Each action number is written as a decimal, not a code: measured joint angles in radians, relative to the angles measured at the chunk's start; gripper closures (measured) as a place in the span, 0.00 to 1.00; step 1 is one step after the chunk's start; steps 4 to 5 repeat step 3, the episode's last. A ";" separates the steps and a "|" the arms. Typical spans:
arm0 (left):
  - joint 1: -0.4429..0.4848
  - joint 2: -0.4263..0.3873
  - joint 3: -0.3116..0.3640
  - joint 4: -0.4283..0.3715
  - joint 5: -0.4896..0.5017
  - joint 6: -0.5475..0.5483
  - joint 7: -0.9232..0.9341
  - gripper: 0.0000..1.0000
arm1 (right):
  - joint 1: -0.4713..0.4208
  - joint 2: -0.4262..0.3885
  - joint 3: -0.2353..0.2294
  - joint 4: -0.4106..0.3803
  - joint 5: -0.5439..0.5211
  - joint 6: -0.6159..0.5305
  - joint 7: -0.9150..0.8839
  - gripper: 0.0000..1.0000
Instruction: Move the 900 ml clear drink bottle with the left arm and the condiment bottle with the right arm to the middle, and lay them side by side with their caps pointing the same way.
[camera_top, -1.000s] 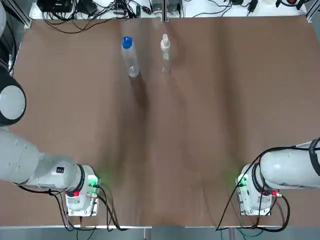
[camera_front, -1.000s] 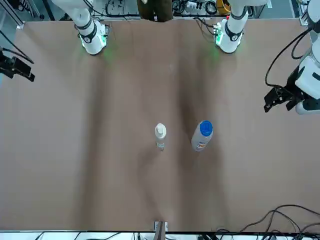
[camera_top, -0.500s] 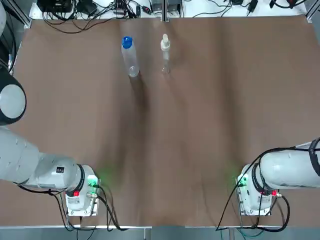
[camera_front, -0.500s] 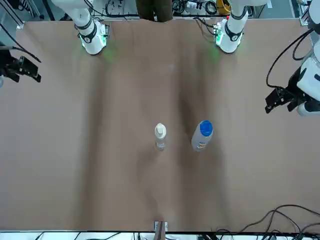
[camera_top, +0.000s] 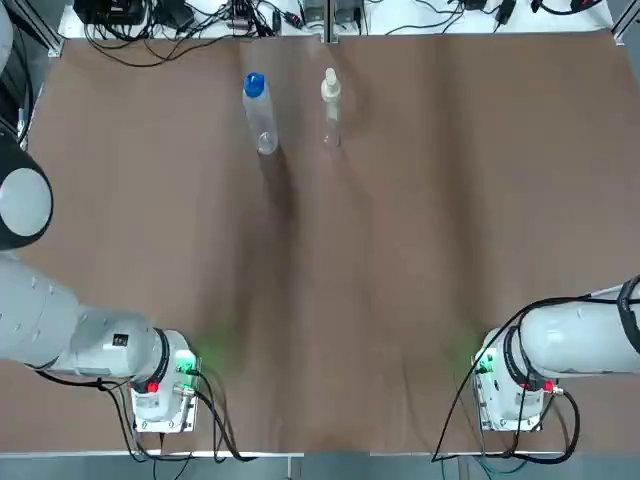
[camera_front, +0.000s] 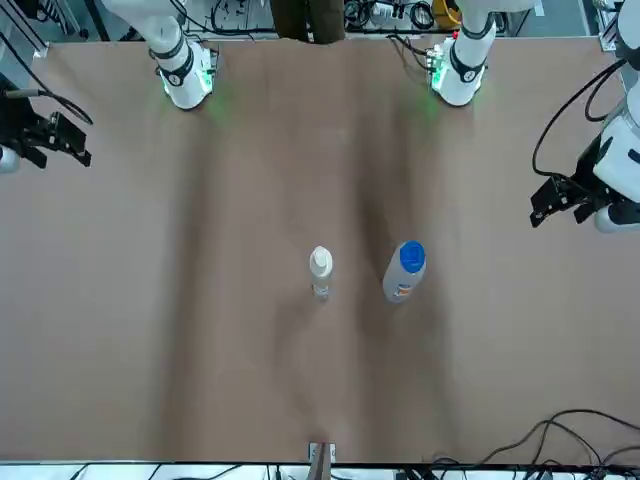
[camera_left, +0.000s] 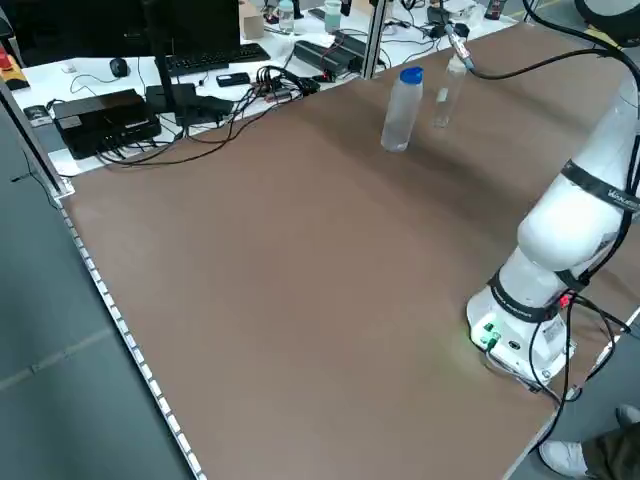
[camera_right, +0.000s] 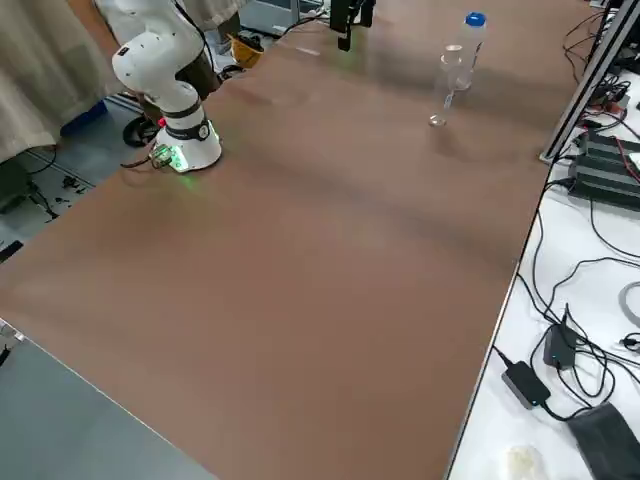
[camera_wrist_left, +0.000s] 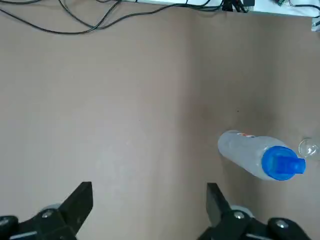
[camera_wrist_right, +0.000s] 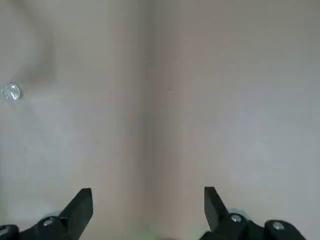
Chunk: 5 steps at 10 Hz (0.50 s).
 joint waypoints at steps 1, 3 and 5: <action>0.000 0.000 0.000 0.000 0.000 0.000 0.000 0.00 | 0.000 0.000 0.000 0.000 0.000 0.008 0.000 0.01; 0.000 0.001 0.000 0.000 0.000 0.000 0.000 0.00 | 0.000 0.000 0.000 0.000 -0.001 0.013 0.000 0.01; 0.000 0.001 0.000 0.000 0.000 0.000 0.000 0.00 | 0.000 0.000 0.000 0.000 -0.001 0.013 0.000 0.01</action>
